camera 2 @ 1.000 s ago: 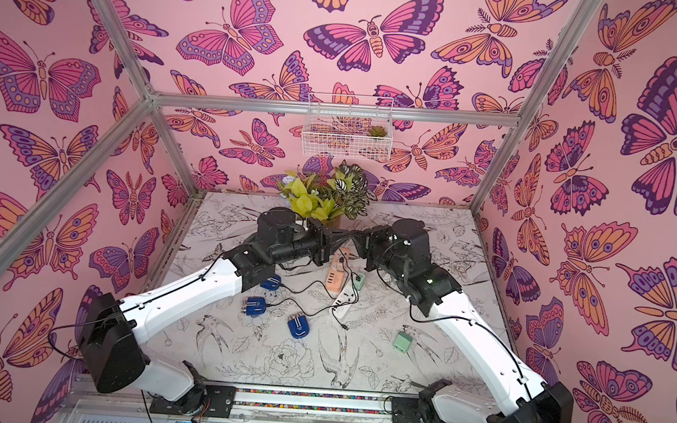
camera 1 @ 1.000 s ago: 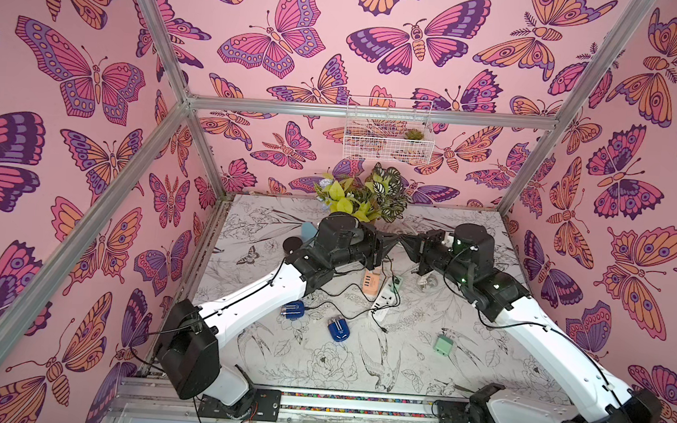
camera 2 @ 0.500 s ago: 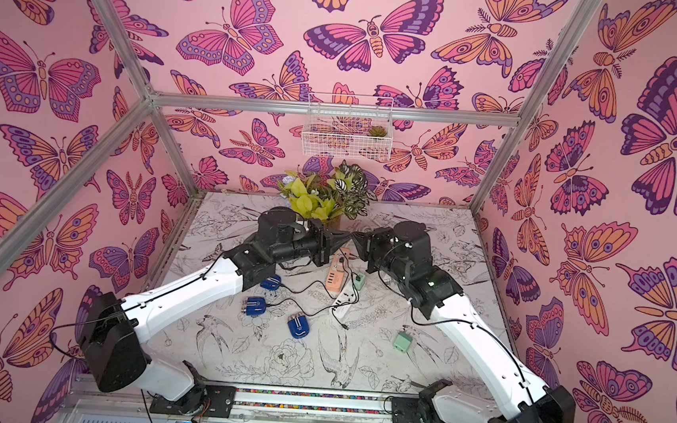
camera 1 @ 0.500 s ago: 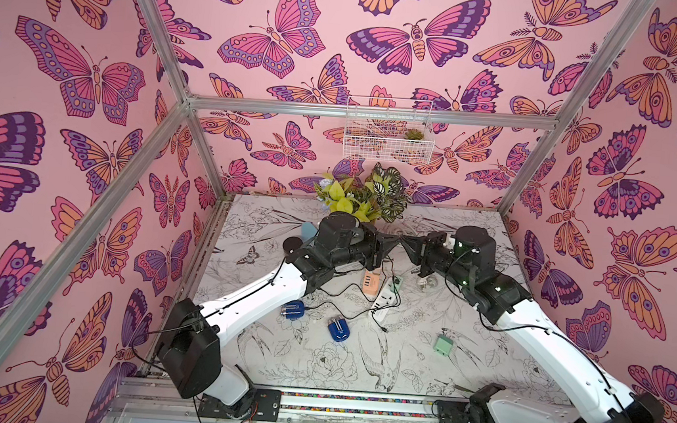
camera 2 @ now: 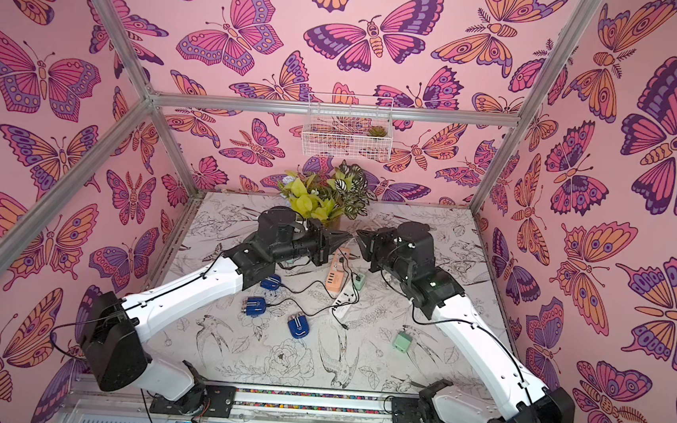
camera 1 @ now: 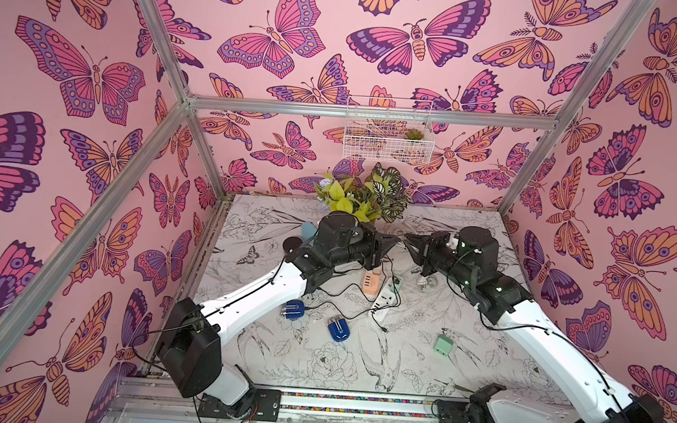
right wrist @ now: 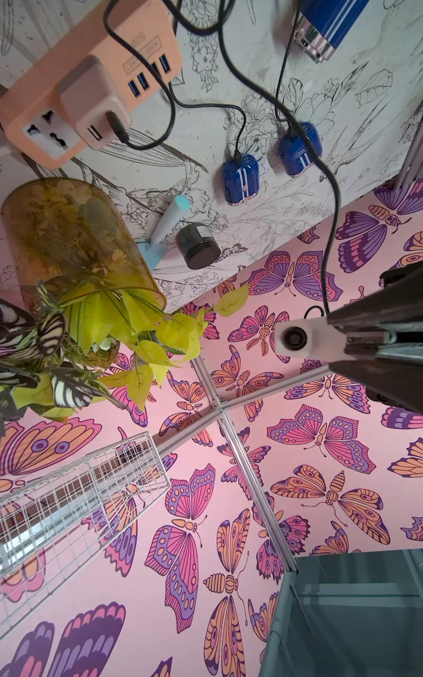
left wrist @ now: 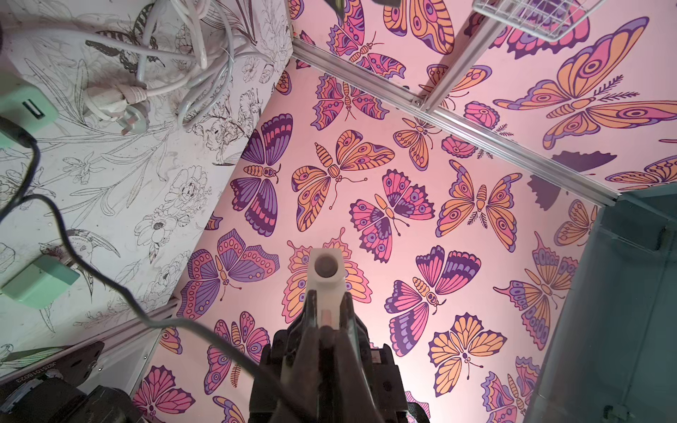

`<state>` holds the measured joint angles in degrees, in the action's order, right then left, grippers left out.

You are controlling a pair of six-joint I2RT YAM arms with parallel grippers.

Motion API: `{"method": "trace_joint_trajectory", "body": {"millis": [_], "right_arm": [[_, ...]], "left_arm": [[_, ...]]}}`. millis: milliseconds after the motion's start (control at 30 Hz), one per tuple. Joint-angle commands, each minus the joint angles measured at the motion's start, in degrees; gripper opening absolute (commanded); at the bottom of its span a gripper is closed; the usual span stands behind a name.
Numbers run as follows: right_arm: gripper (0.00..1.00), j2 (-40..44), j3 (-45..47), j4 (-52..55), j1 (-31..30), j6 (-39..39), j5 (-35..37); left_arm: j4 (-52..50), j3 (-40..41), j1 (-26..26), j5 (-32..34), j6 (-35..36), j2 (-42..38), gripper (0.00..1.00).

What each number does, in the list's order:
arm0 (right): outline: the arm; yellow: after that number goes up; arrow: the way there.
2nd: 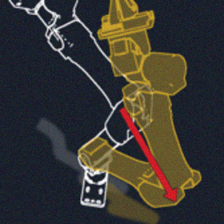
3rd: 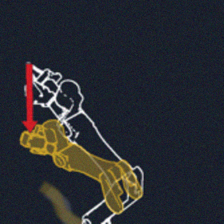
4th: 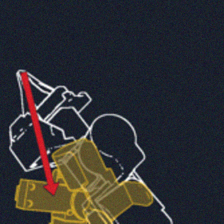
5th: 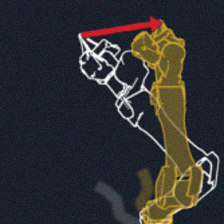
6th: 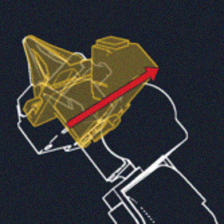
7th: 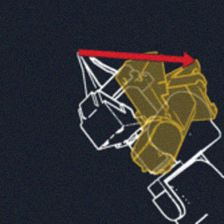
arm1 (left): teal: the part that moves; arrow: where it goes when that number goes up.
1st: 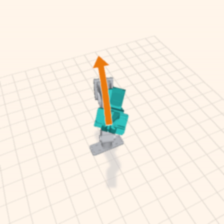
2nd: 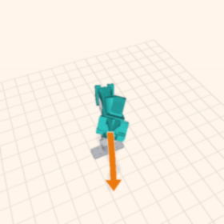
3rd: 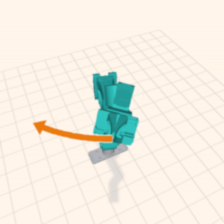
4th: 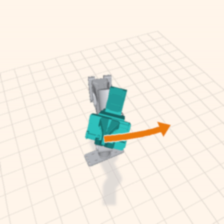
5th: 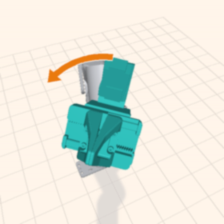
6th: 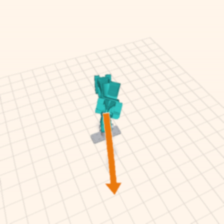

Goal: Charge the electric shaver
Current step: Pick up the charging cable from the center of the board, then pick up the plug from the center of the board.

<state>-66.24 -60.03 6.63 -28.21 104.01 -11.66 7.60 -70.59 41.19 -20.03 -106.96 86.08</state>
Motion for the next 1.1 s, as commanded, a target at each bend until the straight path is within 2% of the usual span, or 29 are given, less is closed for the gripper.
{"method": "trace_joint_trajectory", "body": {"millis": [0, 200, 333, 467, 667, 767, 933, 1067], "right_arm": [[0.16, -0.1, 0.5, -1.4, 0.0, 1.2, -0.7], [0.0, -0.2, 0.8, -1.3, 0.0, 1.4, -0.6], [0.0, -0.3, 0.8, -1.2, 0.1, 1.3, -0.8], [0.0, -0.2, 0.6, -1.1, 0.1, 1.3, -0.9], [0.0, -0.2, 0.7, -1.0, 0.0, 1.4, -0.9], [0.0, -0.2, 0.7, -0.9, 0.0, 1.4, -0.8], [0.0, 0.0, 1.1, -0.7, 0.0, 1.5, -0.7], [0.0, -0.3, 0.9, -0.9, -0.1, 1.4, -0.9]], "left_arm": [[-0.3, -0.8, -0.4, -0.9, 0.7, 1.0, 0.0], [-0.2, -0.8, -0.4, -0.9, 0.6, 1.3, 0.0], [0.0, -0.8, -0.4, -1.1, 0.5, 1.5, 0.02], [0.2, -0.6, -0.3, -1.4, 0.5, 1.8, 0.14], [0.2, -1.2, -0.4, -1.8, 0.6, 2.4, 0.24], [0.3, -1.2, -0.4, -1.9, 0.5, 2.6, 0.24], [0.4, -1.1, -0.3, -1.5, 0.6, 2.2, 0.11], [0.7, -1.0, -0.4, -1.8, 0.5, 2.2, 0.13]]}}
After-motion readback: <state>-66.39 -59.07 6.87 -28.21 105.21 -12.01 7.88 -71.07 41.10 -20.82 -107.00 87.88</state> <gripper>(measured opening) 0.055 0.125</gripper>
